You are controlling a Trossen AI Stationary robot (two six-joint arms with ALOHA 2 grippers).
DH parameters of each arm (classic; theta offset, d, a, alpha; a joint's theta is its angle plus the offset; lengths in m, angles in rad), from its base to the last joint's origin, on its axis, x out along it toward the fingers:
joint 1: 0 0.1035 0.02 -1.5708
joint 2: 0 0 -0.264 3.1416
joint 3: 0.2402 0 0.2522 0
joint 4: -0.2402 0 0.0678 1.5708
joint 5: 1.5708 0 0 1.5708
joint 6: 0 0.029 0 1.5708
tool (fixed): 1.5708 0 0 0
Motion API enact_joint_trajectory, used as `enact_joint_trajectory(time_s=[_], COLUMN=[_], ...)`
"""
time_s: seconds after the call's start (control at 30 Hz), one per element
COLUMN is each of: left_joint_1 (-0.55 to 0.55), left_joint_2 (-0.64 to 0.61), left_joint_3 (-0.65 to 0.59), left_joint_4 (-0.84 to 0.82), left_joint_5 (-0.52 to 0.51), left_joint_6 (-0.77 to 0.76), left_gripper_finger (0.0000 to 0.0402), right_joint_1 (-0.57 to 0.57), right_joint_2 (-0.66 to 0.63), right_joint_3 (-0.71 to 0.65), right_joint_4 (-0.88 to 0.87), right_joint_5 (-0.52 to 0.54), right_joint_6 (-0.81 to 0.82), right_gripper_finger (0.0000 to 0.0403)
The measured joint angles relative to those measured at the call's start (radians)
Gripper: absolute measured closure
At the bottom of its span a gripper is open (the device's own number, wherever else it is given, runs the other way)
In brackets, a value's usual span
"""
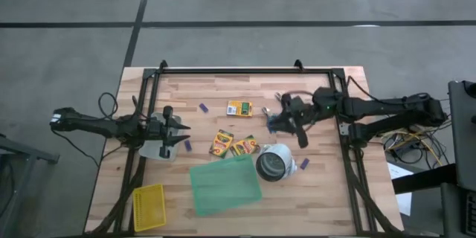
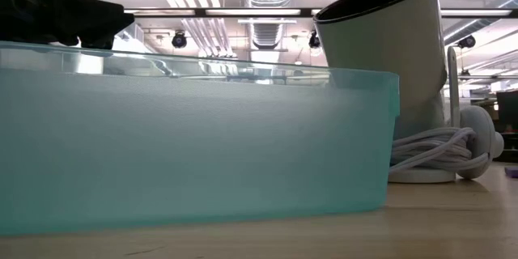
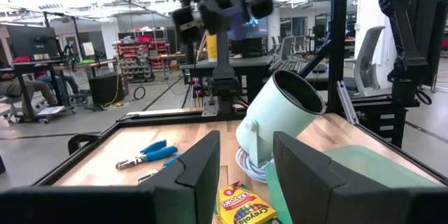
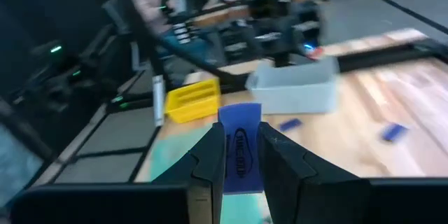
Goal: Pick & Place School Supplies
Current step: Put the blue eraser into the green bin
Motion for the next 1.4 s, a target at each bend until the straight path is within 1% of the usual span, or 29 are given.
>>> enact_joint_trajectory(time_s=[0.1, 0.23, 0.4, 0.53, 0.73, 0.87, 0.93, 1.0, 1.13, 1.27, 1.4], left_joint_1=[0.000, 0.000, 0.000, 0.000, 0.000, 0.000, 0.000, 0.000, 0.000, 0.000, 0.000], left_joint_2=[0.000, 0.000, 0.000, 0.000, 0.000, 0.000, 0.000, 0.000, 0.000, 0.000, 0.000], left_joint_3=[0.000, 0.000, 0.000, 0.000, 0.000, 0.000, 0.000, 0.000, 0.000, 0.000, 0.000], left_joint_4=[0.000, 0.000, 0.000, 0.000, -0.002, -0.008, -0.008, -0.008, -0.009, -0.016, -0.021], left_joint_5=[0.000, 0.000, 0.000, 0.000, 0.000, 0.000, 0.000, 0.000, 0.000, 0.000, 0.000], left_joint_6=[0.000, 0.000, 0.000, 0.000, 0.000, 0.000, 0.000, 0.000, 0.000, 0.000, 0.000], left_gripper_finger=[0.0262, 0.0262, 0.0262, 0.0262, 0.0262, 0.0262, 0.0262, 0.0262, 0.0262, 0.0262, 0.0262], right_joint_1=[0.070, 0.165, 0.314, 0.428, 0.564, 0.610, 0.622, 0.630, 0.646, 0.666, 0.683], right_joint_2=[0.025, 0.053, 0.084, 0.099, 0.172, 0.265, 0.316, 0.364, 0.461, 0.548, 0.625], right_joint_3=[0.000, 0.002, 0.017, 0.046, 0.097, 0.157, 0.196, 0.234, 0.316, 0.409, 0.493], right_joint_4=[0.058, 0.076, 0.076, 0.081, 0.079, 0.075, 0.070, 0.065, 0.052, -0.010, -0.081], right_joint_5=[0.085, 0.242, 0.498, 0.706, 0.914, 1.018, 1.041, 1.054, 1.113, 1.180, 1.189], right_joint_6=[-0.013, -0.053, -0.133, -0.135, -0.133, -0.071, -0.039, -0.037, -0.034, -0.034, -0.033], right_gripper_finger=[0.0335, 0.0335, 0.0335, 0.0335, 0.0335, 0.0335, 0.0335, 0.0335, 0.0335, 0.0335, 0.0335])
